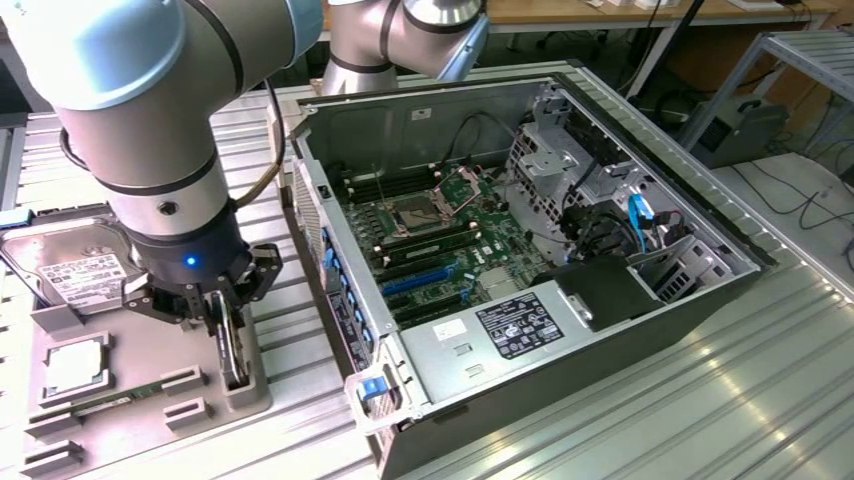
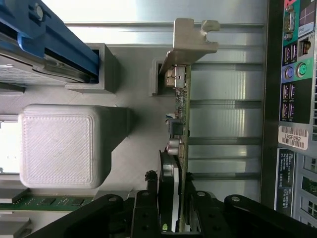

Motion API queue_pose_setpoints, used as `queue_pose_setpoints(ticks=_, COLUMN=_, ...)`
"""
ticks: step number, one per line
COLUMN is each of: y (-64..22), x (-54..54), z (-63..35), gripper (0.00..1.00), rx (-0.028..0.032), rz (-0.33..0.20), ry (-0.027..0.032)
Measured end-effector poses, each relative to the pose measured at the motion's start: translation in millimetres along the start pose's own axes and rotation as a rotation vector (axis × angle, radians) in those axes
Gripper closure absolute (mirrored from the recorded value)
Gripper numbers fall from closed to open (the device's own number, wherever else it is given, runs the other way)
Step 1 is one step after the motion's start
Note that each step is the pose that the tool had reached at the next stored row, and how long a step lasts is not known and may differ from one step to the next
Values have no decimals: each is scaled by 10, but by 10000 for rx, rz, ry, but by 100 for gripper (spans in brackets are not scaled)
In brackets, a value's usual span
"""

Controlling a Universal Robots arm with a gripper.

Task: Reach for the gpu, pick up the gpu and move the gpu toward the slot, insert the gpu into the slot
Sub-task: 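Pick up the gpu and move the gpu toward the slot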

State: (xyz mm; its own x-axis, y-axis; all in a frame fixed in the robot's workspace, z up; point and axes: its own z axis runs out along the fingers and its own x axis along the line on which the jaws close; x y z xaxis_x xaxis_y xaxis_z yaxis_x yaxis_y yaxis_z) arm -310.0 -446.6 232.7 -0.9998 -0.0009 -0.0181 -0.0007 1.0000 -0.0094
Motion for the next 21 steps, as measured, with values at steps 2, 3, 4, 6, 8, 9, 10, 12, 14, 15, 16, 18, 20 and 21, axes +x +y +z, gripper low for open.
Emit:
queue_pose_setpoints(ticks=2, y=0, x=0, z=0, gripper=68, rx=0, rz=0, ry=0)
queue_pose_setpoints(ticks=3, y=0, x=0, z=0, gripper=68, rx=0, rz=0, ry=0)
queue_pose_setpoints(ticks=4, y=0, x=0, z=0, gripper=68, rx=0, rz=0, ry=0)
queue_pose_setpoints(ticks=6, y=0, x=0, z=0, gripper=68, rx=0, rz=1, ry=0)
queue_pose_setpoints(ticks=8, y=0, x=14, z=-1, gripper=68, rx=1, rz=2, ry=1)
queue_pose_setpoints(ticks=9, y=0, x=33, z=0, gripper=68, rx=1, rz=2, ry=0)
queue_pose_setpoints(ticks=10, y=0, x=43, z=0, gripper=68, rx=1, rz=2, ry=0)
queue_pose_setpoints(ticks=12, y=0, x=43, z=0, gripper=68, rx=0, rz=1, ry=0)
queue_pose_setpoints(ticks=14, y=0, x=43, z=-1, gripper=68, rx=0, rz=0, ry=1)
queue_pose_setpoints(ticks=15, y=0, x=39, z=0, gripper=68, rx=0, rz=0, ry=0)
queue_pose_setpoints(ticks=16, y=0, x=32, z=1, gripper=68, rx=4, rz=3, ry=0)
queue_pose_setpoints(ticks=18, y=0, x=23, z=2, gripper=68, rx=11, rz=15, ry=0)
queue_pose_setpoints(ticks=20, y=0, x=23, z=2, gripper=68, rx=12, rz=16, ry=0)
queue_pose_setpoints(ticks=21, y=0, x=22, z=2, gripper=68, rx=12, rz=15, ry=0)
